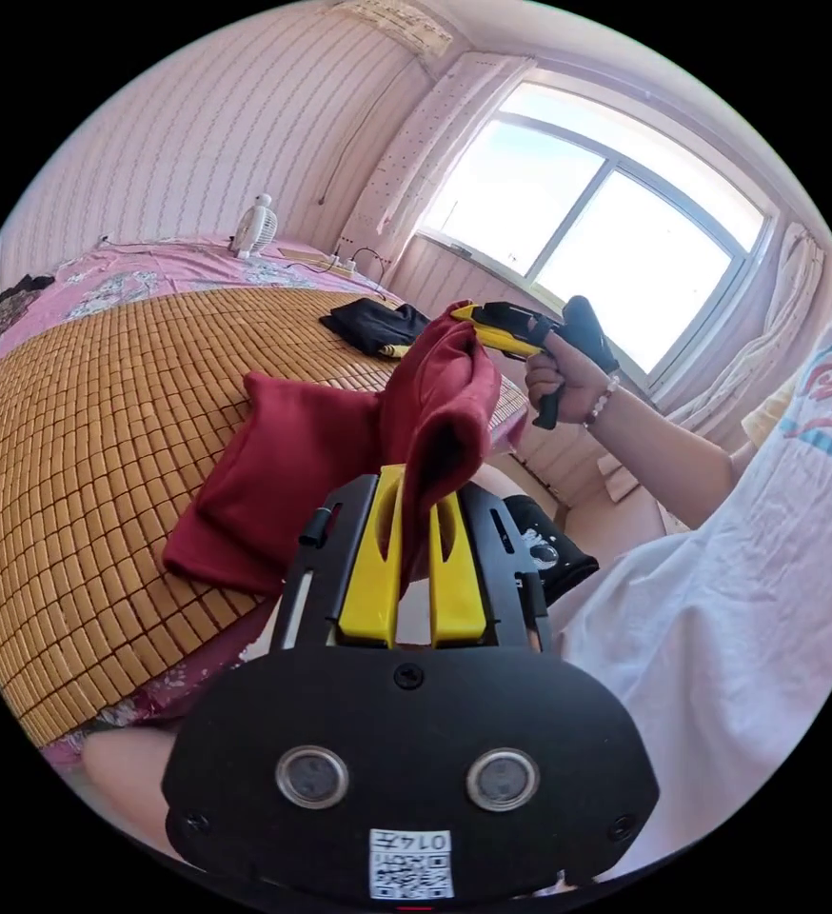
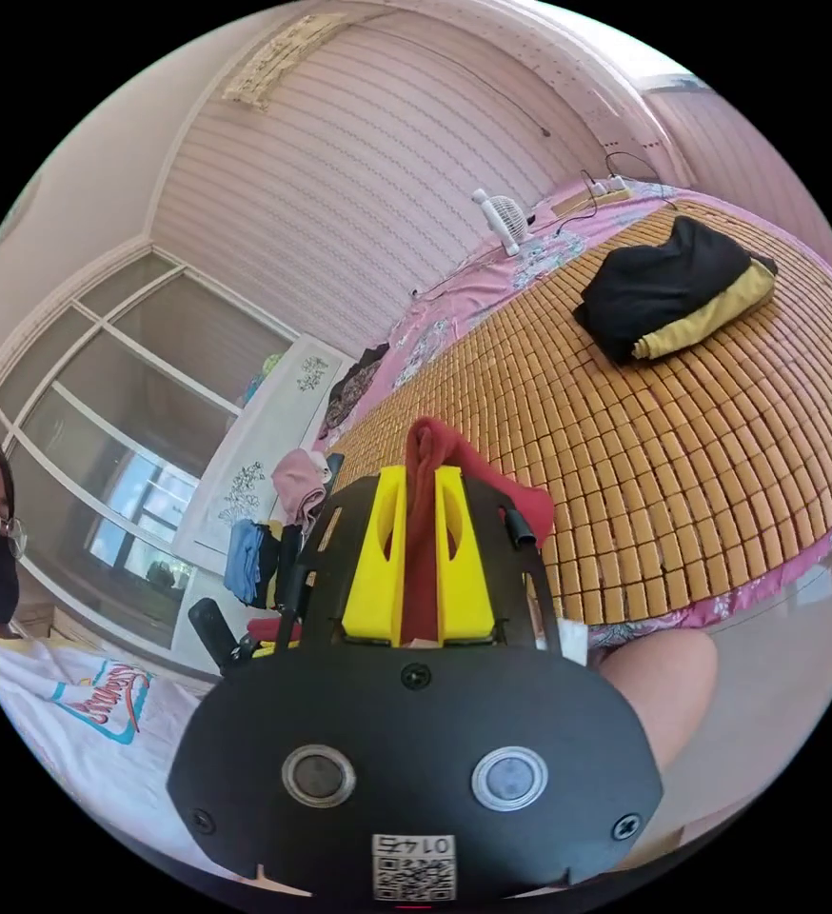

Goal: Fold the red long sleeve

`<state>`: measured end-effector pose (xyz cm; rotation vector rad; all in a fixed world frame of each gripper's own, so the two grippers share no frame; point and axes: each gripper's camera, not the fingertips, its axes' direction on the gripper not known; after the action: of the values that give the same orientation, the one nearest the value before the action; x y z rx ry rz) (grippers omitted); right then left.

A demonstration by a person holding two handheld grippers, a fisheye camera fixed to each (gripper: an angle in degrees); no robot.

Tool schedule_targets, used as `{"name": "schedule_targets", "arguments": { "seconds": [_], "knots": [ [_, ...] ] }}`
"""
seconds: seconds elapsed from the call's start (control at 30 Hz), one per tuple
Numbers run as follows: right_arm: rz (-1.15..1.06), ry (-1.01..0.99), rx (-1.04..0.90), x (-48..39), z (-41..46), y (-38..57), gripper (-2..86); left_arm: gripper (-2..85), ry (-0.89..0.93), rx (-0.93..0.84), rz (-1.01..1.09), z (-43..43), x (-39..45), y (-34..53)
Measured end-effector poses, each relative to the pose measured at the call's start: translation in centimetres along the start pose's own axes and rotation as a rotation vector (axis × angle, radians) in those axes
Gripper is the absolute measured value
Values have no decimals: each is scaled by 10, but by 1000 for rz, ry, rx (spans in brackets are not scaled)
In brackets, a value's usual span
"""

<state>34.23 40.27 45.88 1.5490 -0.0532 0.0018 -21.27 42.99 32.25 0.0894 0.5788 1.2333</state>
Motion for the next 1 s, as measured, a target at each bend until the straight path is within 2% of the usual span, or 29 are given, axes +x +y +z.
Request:
{"name": "schedule_targets", "arguments": {
  "seconds": [0.1, 0.23, 0.37, 0.53, 0.73, 1.0],
  "knots": [
    [2, 82, -138, -32, 72, -28, 66, 43, -74, -20, -133, -9, -39, 2],
    [13, 167, -317, -44, 180, -52, 72, 46, -209, -46, -425, 2, -105, 10],
    [65, 177, -365, -51, 220, -63, 70, 50, -209, -87, -593, 15, -150, 10],
    [-226, 137, -310, -104, 200, -66, 51, 46, -187, -23, -629, 3, -172, 12],
    [-439, 331, -367, -133, 204, -49, 28, 37, -263, -83, -580, 26, -175, 2],
    [-471, 519, -613, -120, 314, -58, 3, 35, -219, -114, -606, 44, -190, -1]
  ]
}}
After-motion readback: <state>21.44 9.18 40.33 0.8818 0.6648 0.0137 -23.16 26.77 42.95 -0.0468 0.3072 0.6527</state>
